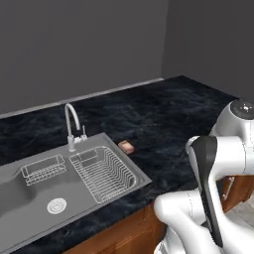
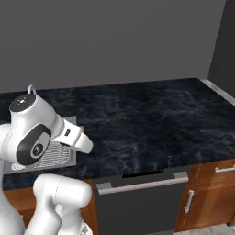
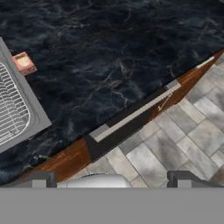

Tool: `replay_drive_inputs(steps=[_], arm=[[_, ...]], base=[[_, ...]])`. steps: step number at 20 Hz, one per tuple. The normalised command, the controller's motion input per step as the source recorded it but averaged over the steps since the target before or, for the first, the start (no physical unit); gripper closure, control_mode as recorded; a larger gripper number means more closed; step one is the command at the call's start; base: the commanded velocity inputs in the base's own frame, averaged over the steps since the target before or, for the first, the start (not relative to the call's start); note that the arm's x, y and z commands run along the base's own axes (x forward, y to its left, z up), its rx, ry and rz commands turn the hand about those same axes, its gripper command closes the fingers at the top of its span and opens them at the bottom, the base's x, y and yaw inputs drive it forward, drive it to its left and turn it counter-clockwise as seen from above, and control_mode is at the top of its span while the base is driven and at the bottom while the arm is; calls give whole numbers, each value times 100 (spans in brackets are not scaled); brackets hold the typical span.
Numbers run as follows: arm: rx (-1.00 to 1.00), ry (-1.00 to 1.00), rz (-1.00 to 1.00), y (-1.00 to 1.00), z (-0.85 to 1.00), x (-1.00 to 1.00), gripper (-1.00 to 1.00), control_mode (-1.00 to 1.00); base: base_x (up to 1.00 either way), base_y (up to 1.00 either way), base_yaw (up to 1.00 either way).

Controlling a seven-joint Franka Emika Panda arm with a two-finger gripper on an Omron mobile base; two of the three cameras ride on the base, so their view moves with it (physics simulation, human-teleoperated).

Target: Locate and retrieve the bar soap and sponge from the cabinet. Place them next to the sink.

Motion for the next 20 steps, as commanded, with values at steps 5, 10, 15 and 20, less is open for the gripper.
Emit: replay_drive_inputs(steps=[5,10,15,20], arm=[[0,0,0,0,0,0,-100,100],[0,0,0,0,0,0,-100,100],[0,0,0,0,0,0,-100,100],[0,0,0,0,0,0,-100,100]], base=[[0,-4,-48],[0,-11,-46],[0,-13,-45],[0,-14,-45]])
